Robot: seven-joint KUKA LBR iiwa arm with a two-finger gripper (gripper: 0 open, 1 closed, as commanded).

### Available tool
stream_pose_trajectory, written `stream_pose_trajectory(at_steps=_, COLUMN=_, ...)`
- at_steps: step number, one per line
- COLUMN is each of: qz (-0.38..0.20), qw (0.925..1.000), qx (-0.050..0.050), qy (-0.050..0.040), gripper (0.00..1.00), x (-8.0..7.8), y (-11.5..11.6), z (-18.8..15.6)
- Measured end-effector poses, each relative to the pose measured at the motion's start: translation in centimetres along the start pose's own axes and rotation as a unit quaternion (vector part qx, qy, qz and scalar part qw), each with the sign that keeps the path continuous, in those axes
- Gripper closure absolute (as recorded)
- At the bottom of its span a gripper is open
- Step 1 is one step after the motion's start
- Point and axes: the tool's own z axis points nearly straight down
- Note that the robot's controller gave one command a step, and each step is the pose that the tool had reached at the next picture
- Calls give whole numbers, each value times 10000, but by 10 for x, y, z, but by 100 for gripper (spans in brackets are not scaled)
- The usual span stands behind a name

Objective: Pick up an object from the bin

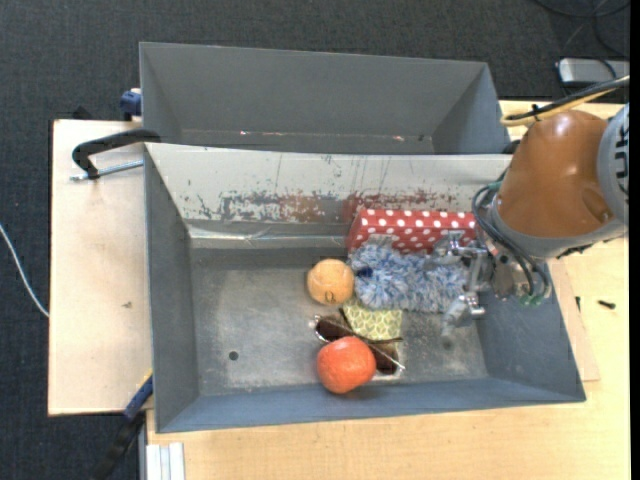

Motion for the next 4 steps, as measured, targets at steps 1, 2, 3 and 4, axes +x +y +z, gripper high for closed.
stream_pose_trajectory(at_steps=1, qz=-317, qw=9995, qx=-11, qy=23, gripper=0, x=5, y=5, z=47)
stream_pose_trajectory(at_steps=2, qz=-402, qw=9992, qx=17, qy=-66, gripper=0, x=1, y=9, z=62)
stream_pose_trajectory(at_steps=3, qz=-462, qw=9989, qx=15, qy=-48, gripper=100, x=17, y=25, z=62)
stream_pose_trajectory(at_steps=4, qz=-462, qw=9989, qx=15, qy=-48, gripper=100, x=17, y=25, z=62)
